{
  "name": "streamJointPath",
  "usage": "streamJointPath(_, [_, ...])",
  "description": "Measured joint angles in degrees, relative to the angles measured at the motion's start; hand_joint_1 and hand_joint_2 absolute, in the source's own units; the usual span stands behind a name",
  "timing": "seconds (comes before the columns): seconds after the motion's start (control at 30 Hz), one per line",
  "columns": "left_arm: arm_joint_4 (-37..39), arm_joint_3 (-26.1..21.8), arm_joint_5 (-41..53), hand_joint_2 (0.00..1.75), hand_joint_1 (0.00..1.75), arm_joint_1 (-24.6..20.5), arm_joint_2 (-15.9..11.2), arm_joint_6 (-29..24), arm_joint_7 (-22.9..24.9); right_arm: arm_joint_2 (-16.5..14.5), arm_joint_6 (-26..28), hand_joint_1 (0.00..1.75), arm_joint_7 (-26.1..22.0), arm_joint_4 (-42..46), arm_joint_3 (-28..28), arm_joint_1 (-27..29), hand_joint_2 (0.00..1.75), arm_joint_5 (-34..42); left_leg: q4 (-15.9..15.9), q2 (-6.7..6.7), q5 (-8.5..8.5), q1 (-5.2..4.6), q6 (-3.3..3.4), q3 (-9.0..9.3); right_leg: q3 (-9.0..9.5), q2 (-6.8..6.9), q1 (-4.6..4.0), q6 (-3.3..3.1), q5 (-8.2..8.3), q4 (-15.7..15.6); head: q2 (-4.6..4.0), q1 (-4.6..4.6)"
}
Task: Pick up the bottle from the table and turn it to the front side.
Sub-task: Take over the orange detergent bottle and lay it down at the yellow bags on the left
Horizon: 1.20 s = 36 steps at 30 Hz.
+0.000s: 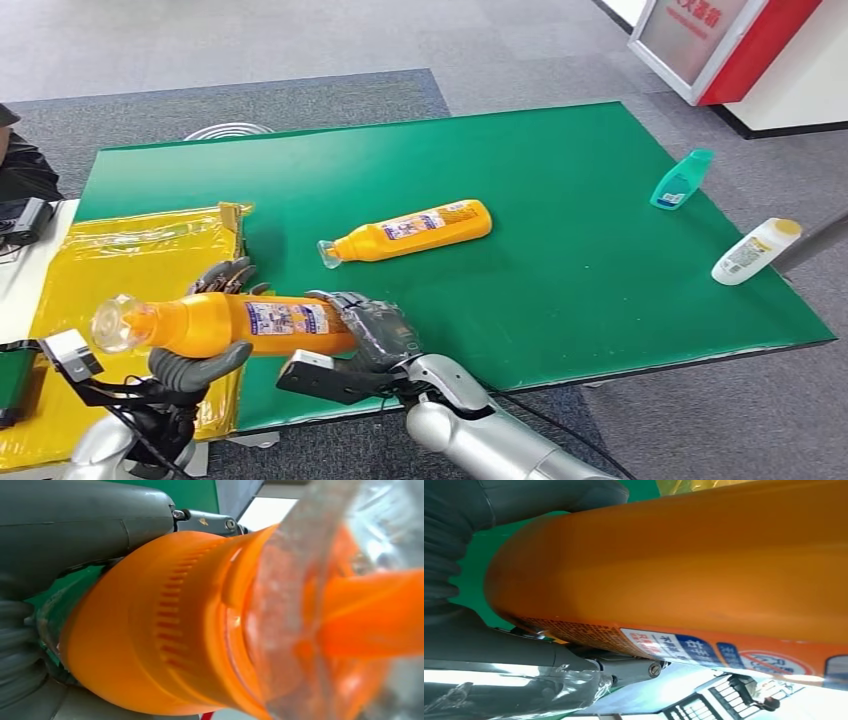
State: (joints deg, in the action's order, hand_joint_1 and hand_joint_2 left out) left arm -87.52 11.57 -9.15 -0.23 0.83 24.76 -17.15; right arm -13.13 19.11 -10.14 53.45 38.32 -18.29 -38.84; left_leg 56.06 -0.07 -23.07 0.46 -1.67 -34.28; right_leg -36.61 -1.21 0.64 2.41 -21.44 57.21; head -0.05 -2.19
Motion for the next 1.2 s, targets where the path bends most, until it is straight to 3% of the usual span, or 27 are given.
streamJointPath(0.57, [0.48,2.85,3.24,1.75,1.75,-2.46,-0.99,-3.40,0.23,-0.01,1.32,1.75,1.41,-1.37,0.14,-0.74,1.75,0.59,0.00,0.00,0.00,0.00,0.01,-0.02,-0.02,0.00,0.00,0.01,0.00,0.00,0.00,0.00])
streamJointPath(0.73, [0.38,3.86,7.18,1.75,1.75,-2.55,-0.83,-7.39,-0.89,-0.01,1.67,1.75,1.74,-1.33,-0.07,-0.64,1.75,0.71,0.00,0.00,0.00,0.00,0.01,-0.02,-0.02,0.00,0.00,0.01,0.00,0.00,0.01,0.00])
streamJointPath(0.8, [0.04,4.21,10.05,1.75,1.75,-2.55,-0.53,-10.07,-1.35,0.01,1.72,1.59,1.79,-1.10,-0.32,-0.44,1.75,1.09,0.00,0.00,0.00,0.00,0.01,-0.03,-0.02,0.00,0.00,0.01,0.01,0.00,0.01,0.00])
streamJointPath(0.87, [-0.70,4.55,13.21,1.75,1.75,-2.55,-0.18,-12.72,-1.79,0.05,1.73,0.77,1.73,-0.40,-0.64,-0.11,1.75,1.67,0.00,0.00,0.00,0.00,0.01,-0.04,-0.02,0.00,0.00,0.01,0.01,0.00,0.01,-0.01])
streamJointPath(0.93, [-1.74,4.99,16.35,1.75,1.75,-2.53,0.08,-14.95,-2.45,0.14,1.72,0.08,1.65,0.69,-0.92,0.28,1.75,2.14,0.00,0.00,0.00,0.00,0.01,-0.04,-0.02,0.00,0.00,0.01,0.01,0.00,0.00,0.00])
streamJointPath(1.2, [-5.96,5.54,24.12,1.75,1.75,-1.84,0.08,-21.66,-4.17,1.60,1.94,0.00,-0.73,5.74,-1.09,3.53,1.75,3.96,0.00,0.00,0.00,0.00,0.01,-0.06,-0.04,0.00,0.00,0.01,0.00,0.00,0.00,-0.01])
